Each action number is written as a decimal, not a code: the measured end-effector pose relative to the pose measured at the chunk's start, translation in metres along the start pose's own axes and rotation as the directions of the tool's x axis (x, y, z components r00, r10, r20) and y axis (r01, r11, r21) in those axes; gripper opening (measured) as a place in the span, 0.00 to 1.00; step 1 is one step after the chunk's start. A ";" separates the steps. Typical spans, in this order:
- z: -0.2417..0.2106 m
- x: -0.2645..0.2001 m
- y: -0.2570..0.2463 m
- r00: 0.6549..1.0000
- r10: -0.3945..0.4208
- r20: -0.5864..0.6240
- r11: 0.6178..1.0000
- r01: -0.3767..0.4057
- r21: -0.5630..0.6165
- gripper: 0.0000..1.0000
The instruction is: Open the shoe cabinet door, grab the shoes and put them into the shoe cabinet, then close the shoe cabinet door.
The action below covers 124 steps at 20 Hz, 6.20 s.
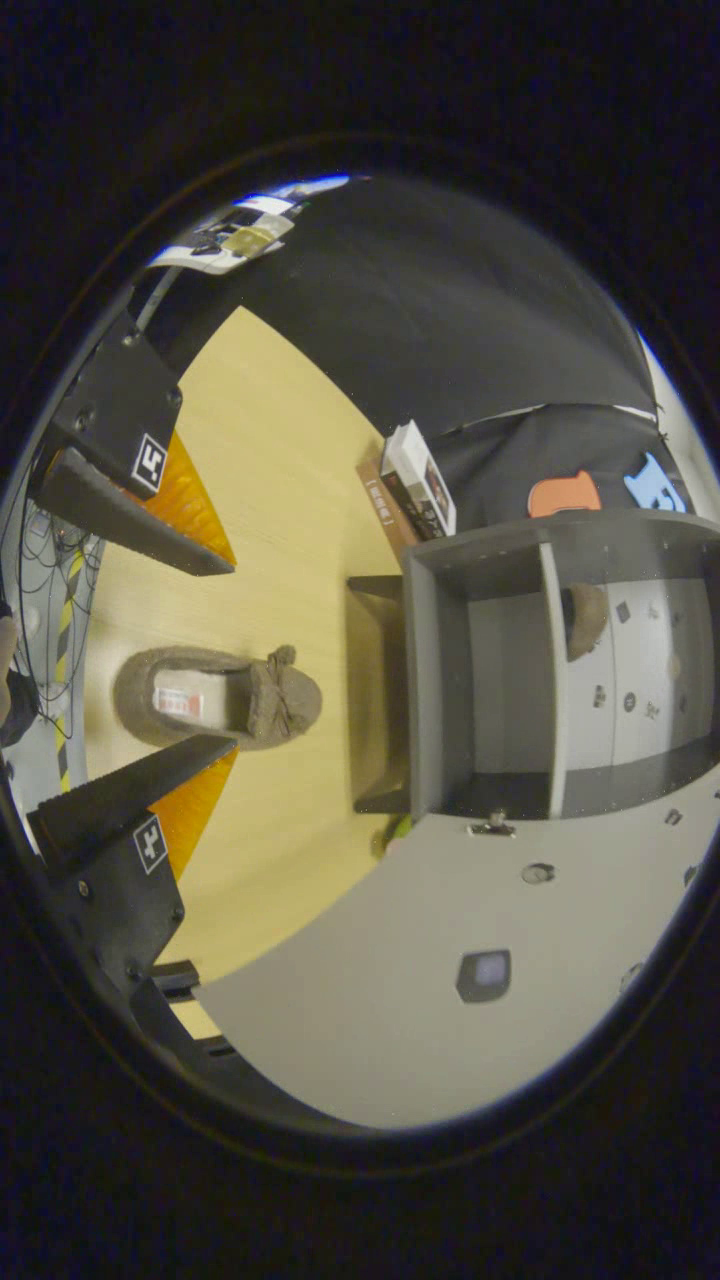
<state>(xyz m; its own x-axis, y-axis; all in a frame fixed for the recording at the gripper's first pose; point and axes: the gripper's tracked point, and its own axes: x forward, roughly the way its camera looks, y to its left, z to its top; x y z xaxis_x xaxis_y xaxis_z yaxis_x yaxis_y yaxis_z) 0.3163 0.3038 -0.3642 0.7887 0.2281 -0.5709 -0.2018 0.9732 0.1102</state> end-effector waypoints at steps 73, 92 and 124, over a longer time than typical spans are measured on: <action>0.495 0.088 -0.031 0.904 -0.035 0.425 0.998 0.050 -0.024 0.09; 0.487 0.169 -0.046 0.973 -0.151 0.173 0.988 0.145 0.048 0.10; 0.338 -0.179 0.030 0.885 -0.040 0.463 0.998 0.061 -0.031 0.97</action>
<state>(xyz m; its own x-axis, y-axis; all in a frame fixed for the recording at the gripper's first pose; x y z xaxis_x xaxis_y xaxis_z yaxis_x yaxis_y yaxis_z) 0.3655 0.3020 0.0167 0.9753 0.1763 -0.1331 -0.1712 0.9840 0.0494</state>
